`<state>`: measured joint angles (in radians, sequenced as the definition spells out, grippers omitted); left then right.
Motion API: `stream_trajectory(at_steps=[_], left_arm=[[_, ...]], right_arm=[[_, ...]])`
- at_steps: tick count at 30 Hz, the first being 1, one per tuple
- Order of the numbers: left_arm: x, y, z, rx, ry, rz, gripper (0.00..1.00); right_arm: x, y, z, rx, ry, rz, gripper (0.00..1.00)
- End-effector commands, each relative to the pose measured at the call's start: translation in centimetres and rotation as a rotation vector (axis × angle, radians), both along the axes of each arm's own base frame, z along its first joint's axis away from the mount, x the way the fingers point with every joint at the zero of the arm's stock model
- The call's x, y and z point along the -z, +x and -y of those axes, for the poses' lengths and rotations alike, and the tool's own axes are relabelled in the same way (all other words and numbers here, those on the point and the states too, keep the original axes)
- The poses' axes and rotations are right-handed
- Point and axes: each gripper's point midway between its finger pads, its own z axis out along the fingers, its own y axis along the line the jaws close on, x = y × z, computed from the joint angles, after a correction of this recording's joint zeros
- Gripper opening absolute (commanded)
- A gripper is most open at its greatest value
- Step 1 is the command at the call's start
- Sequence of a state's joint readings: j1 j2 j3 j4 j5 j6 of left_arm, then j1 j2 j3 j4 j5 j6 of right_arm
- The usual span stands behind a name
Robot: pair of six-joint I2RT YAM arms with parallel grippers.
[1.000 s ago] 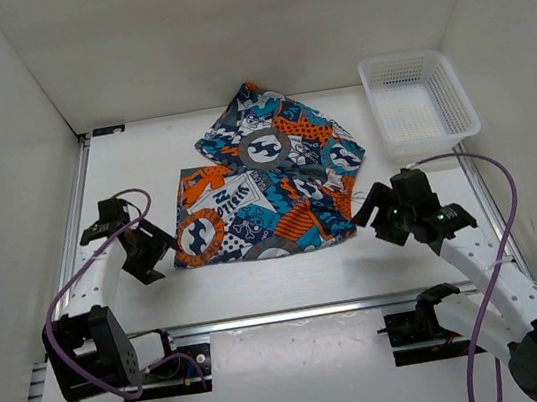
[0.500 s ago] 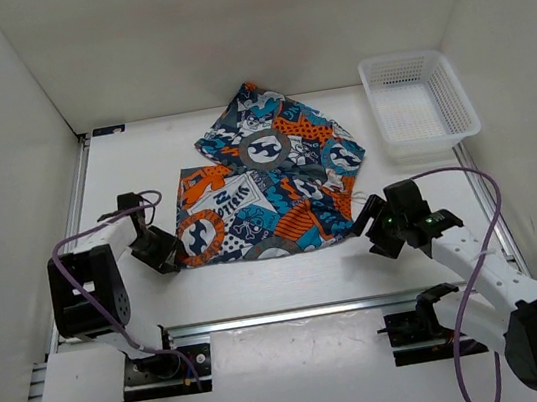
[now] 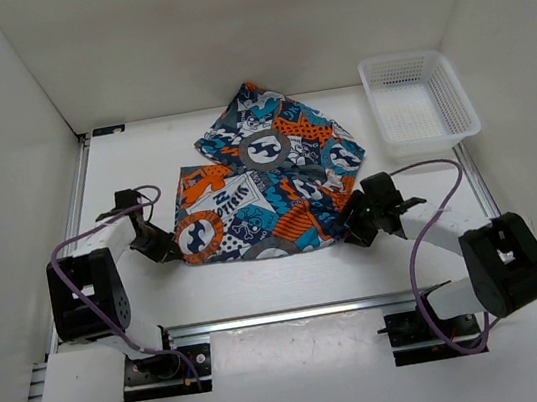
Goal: Fold and stack the shorts
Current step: Fold the shorts
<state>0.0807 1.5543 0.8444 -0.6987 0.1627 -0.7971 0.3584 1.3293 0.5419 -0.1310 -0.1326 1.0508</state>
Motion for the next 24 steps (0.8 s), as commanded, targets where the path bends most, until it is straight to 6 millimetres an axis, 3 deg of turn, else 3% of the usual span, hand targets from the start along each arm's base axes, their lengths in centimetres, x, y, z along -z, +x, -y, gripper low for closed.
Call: stream_trajectory(at_steps=[1, 3, 4, 5, 6, 7, 9, 10, 11, 12, 13, 14, 15, 16, 17, 18, 20, 21, 23, 24], left_arm=[[-2.5, 2.1, -0.1, 0.024, 0.015, 0.116, 0.11], [-2.8, 2.1, 0.0, 0.035, 0.009, 0.128, 0.11], [-3.3, 2.7, -0.1, 0.044, 0.013, 0.147, 0.11], [-3.5, 2.7, 0.1, 0.046, 0.005, 0.147, 0.11], [-4.3, 3.0, 0.2, 0.058, -0.003, 0.164, 0.11], [-4.8, 3.3, 0.2, 0.059, -0.002, 0.172, 0.11], [-8.5, 5.4, 0.1, 0.086, 0.008, 0.270, 0.11], [-9.9, 6.1, 0.1, 0.087, 0.011, 0.294, 0.11], [-13.8, 7.6, -0.3, 0.095, 0.038, 0.372, 0.11], [-16.3, 8.1, -0.6, 0.102, 0.062, 0.421, 0.11], [-18.4, 8.6, -0.8, 0.097, 0.077, 0.453, 0.11], [-20.6, 8.3, -0.9, 0.108, 0.085, 0.475, 0.11], [-25.8, 9.5, -1.1, 0.110, 0.114, 0.594, 0.11], [-28.2, 9.5, -1.3, 0.115, 0.134, 0.639, 0.11], [-31.0, 9.3, -1.3, 0.113, 0.142, 0.697, 0.11], [-35.8, 8.6, -1.3, 0.116, 0.163, 0.806, 0.11], [-40.4, 7.6, -1.2, 0.111, 0.181, 0.931, 0.11], [-44.4, 6.0, -1.4, 0.090, 0.195, 1.040, 0.11], [-47.8, 4.1, -1.5, 0.068, 0.206, 1.131, 0.11], [-51.1, 1.9, -1.0, 0.067, 0.204, 1.234, 0.11]], right_arm=[[0.4, 2.1, -0.2, 0.030, -0.058, 0.045, 0.63], [0.2, 3.5, 0.4, 0.048, -0.117, 0.058, 0.40], [-0.3, 4.1, 0.7, 0.048, -0.146, 0.071, 0.16], [-1.0, 4.7, 0.9, 0.047, -0.168, 0.084, 0.08], [-3.3, 6.5, 0.5, 0.045, -0.172, 0.138, 0.02], [-3.9, 6.7, 0.9, 0.015, -0.215, 0.144, 0.00], [-7.2, 8.3, 1.1, 0.002, -0.253, 0.222, 0.00], [-11.0, 10.2, 0.6, -0.004, -0.250, 0.298, 0.00], [-12.0, 9.9, 0.9, -0.053, -0.290, 0.295, 0.00], [-13.8, 10.4, 1.1, -0.063, -0.313, 0.322, 0.00], [-17.9, 10.9, 1.1, -0.095, -0.325, 0.400, 0.00], [-19.9, 11.0, 1.2, -0.108, -0.331, 0.439, 0.00], [-21.9, 11.0, 1.3, -0.120, -0.336, 0.481, 0.00], [-26.2, 11.0, 1.4, -0.116, -0.324, 0.573, 0.00], [-27.5, 10.3, 1.8, -0.145, -0.350, 0.596, 0.00], [-29.4, 9.7, 1.7, -0.167, -0.340, 0.635, 0.00], [-34.7, 8.0, 2.1, -0.208, -0.337, 0.757, 0.00], [-36.2, 7.3, 2.1, -0.230, -0.332, 0.795, 0.00], [-40.4, 4.7, 2.5, -0.278, -0.323, 0.899, 0.00], [-41.9, 3.5, 2.8, -0.290, -0.319, 0.942, 0.00]])
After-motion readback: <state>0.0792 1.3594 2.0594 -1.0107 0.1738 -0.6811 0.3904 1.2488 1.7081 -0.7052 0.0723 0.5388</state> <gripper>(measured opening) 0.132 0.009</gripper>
